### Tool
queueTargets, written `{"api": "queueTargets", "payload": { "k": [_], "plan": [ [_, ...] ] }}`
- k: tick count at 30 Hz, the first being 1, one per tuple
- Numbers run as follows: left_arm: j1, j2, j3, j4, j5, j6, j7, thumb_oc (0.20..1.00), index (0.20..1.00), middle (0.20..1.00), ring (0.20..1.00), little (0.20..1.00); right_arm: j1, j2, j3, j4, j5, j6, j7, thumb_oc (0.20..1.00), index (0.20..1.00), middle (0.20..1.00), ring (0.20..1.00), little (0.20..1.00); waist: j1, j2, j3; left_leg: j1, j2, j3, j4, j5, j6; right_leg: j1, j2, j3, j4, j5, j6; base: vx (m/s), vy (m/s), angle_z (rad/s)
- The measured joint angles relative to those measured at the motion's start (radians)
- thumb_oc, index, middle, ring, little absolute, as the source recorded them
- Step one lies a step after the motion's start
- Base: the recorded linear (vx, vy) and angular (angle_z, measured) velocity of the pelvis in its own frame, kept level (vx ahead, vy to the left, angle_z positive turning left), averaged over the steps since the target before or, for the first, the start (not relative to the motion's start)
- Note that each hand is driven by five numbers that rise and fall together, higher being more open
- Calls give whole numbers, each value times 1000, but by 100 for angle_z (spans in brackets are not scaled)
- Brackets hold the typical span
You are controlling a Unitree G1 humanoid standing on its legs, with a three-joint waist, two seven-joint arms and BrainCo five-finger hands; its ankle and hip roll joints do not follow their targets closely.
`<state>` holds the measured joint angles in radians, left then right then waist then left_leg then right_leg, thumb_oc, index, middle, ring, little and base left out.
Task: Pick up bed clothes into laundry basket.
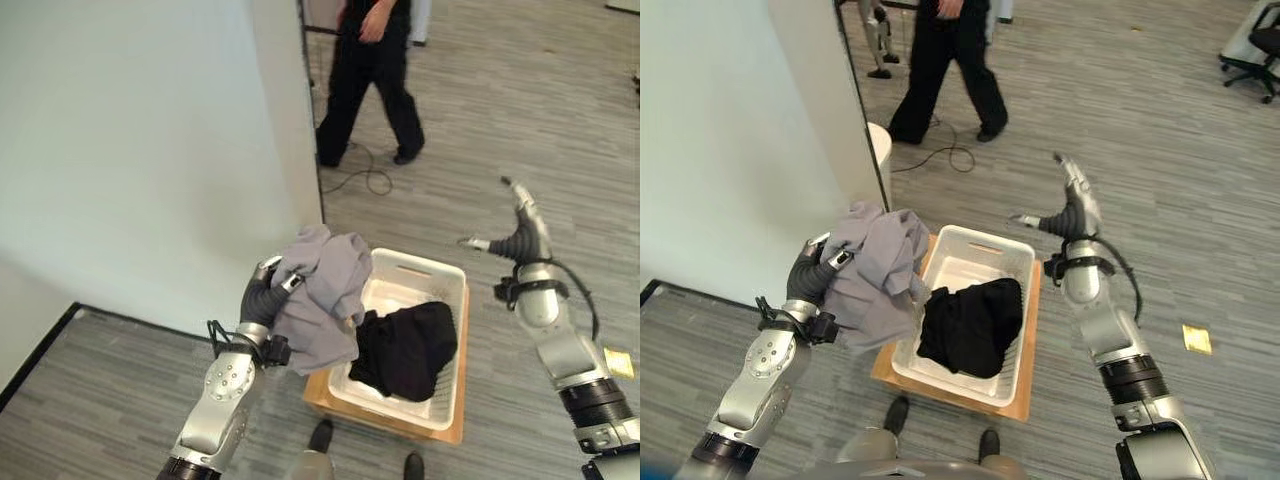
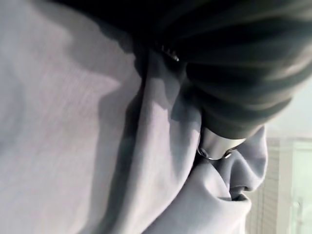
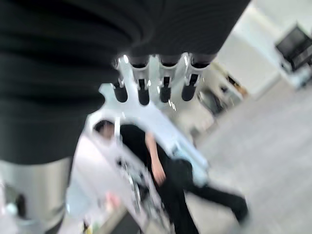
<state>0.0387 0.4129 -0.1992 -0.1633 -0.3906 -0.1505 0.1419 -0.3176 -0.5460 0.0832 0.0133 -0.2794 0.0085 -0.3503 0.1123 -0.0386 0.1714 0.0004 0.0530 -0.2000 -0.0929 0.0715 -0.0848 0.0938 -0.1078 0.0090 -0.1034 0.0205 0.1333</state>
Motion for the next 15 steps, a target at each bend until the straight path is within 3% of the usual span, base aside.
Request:
{"api": "queueTargets", "payload": {
  "k": [8,10,15],
  "plan": [
    [-4,3,-68,-26,-2,10,-42,200,200,200,200,200,75,-56,-115,-31,-36,4,-44,1000,1000,1000,1000,1000,-30,14,-13,5,3,27,0,-6,4,-13,0,29,0,3,0,-19,-5,-11],
    [-5,2,-105,-25,-44,33,-74,200,200,200,200,200,111,-56,-114,9,-37,12,-47,1000,1000,1000,1000,1000,-72,20,-18,5,3,33,0,-5,4,-16,0,36,2,9,3,-23,-16,-9],
    [-20,6,-231,-8,-78,73,-145,200,200,200,200,200,146,-67,-114,137,-38,46,-43,1000,1000,1000,1000,1000,-109,34,-27,10,5,52,0,-6,5,-20,1,54,1,14,4,-21,-2,-11]
  ]
}}
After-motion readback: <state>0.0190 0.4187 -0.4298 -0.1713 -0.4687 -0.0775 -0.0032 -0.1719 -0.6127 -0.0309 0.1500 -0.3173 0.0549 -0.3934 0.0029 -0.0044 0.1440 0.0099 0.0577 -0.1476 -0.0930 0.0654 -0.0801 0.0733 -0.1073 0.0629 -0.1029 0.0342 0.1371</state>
